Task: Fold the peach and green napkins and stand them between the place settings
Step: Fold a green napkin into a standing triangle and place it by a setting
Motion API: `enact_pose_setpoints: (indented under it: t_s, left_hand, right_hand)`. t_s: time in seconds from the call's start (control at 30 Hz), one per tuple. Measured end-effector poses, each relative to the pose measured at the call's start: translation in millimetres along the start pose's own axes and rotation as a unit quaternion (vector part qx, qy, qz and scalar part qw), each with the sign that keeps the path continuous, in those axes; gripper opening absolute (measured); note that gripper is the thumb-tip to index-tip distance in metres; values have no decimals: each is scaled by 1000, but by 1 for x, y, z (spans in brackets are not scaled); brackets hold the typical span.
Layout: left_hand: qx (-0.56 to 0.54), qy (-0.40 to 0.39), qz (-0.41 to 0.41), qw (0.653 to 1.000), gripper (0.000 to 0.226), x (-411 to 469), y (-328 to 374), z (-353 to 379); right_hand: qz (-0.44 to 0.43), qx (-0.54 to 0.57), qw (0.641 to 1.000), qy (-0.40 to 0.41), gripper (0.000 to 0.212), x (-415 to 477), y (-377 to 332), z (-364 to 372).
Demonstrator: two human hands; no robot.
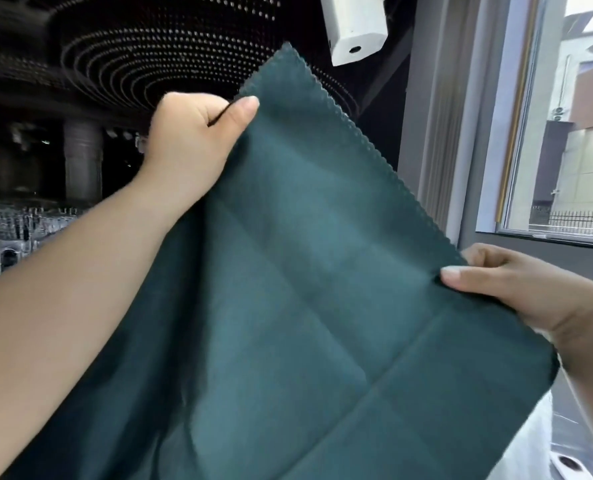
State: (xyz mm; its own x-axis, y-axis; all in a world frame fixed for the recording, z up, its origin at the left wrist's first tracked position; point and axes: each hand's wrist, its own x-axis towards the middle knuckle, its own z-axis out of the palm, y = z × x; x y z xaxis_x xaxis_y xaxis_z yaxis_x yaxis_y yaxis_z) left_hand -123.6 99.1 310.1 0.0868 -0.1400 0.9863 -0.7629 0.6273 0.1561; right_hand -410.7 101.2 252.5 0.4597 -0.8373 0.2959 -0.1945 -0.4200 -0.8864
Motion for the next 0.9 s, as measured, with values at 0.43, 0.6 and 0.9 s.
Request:
enact_pose_setpoints:
  t_s: [0.43, 0.6, 0.9]
  left_hand:
    - [391, -383, -84, 833, 50, -110, -123, 145]
    - [393, -424, -95, 811, 53, -131, -174, 196]
    - [414, -455, -56, 787, 56, -130, -229, 265]
  right_hand:
    - [191, -375, 902, 90, 43, 102, 167, -10]
    - [188, -322, 923, 89, 45, 132, 217, -20]
    - [226, -87, 970, 8, 76, 155, 258, -49]
